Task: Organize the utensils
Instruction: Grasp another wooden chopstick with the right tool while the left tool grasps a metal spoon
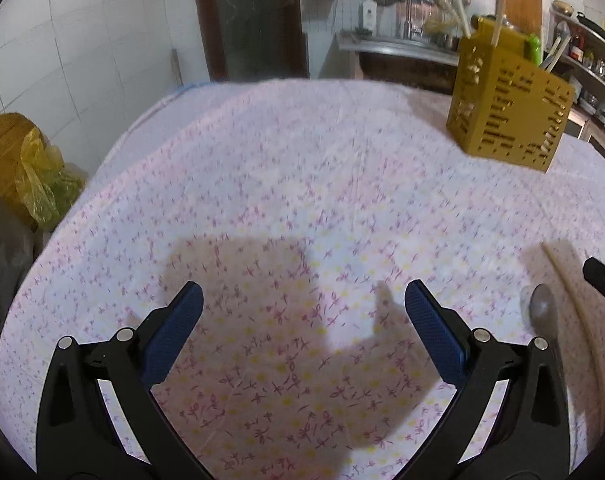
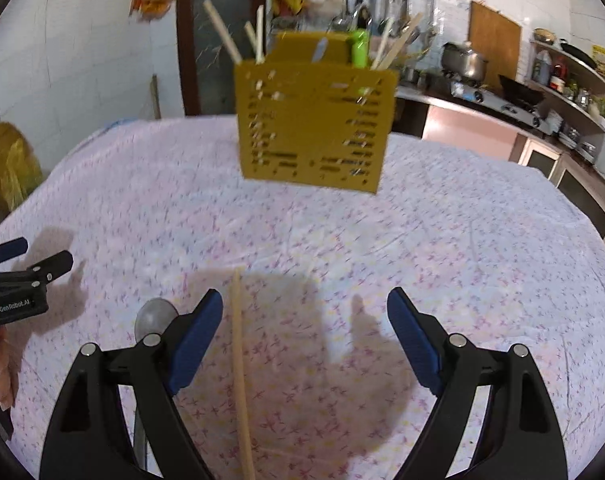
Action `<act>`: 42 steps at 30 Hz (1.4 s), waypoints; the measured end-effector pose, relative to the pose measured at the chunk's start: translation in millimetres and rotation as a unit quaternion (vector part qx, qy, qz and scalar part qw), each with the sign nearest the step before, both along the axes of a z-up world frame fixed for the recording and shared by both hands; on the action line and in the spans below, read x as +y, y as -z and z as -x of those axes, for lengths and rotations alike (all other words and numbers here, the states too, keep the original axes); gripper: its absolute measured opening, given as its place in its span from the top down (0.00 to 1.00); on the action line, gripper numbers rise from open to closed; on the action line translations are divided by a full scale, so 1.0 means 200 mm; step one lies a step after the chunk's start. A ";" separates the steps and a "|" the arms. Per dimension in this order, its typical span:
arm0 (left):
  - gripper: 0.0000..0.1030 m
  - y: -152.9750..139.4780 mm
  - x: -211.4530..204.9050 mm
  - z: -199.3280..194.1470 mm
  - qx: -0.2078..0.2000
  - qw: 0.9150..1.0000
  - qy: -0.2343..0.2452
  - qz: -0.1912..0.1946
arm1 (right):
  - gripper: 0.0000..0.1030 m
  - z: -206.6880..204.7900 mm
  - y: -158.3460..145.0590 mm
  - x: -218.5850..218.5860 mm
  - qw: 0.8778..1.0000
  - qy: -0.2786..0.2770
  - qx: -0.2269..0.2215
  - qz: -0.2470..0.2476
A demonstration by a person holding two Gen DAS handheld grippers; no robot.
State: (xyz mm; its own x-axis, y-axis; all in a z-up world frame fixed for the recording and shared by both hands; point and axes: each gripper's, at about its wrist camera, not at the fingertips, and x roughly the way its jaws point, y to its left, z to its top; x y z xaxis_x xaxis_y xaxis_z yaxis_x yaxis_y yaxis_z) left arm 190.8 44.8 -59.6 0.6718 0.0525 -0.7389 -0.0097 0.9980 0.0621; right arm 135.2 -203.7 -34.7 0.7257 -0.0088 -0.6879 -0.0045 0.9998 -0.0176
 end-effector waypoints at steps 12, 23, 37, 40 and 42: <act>0.05 0.07 0.04 -0.05 0.042 0.999 -0.013 0.015 | 0.81 -0.12 0.09 0.10 0.997 -0.045 0.060 -0.018; 0.05 0.00 -0.05 0.00 0.032 0.999 -0.018 0.001 | 0.94 -0.06 0.06 -0.06 0.998 -0.010 0.058 -0.033; 0.05 -0.06 -0.37 0.07 0.034 0.999 0.008 0.032 | 0.94 0.05 0.08 -0.46 0.994 0.063 0.061 -0.066; 0.05 -0.06 -0.43 0.07 0.039 0.999 0.014 0.033 | 0.94 0.06 0.10 -0.50 0.993 0.063 0.061 -0.084; 0.05 -0.06 -0.46 0.07 0.039 0.998 0.017 0.035 | 0.94 0.06 0.10 -0.50 0.992 0.063 0.060 -0.089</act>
State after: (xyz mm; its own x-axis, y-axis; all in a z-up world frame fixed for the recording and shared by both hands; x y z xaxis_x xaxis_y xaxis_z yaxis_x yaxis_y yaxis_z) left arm 176.2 -48.0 -47.7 0.6126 -0.0235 -0.7900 0.0268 0.9996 -0.0089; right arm 122.8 -303.8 -54.8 0.6394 0.0343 -0.7681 0.1299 0.9798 0.1518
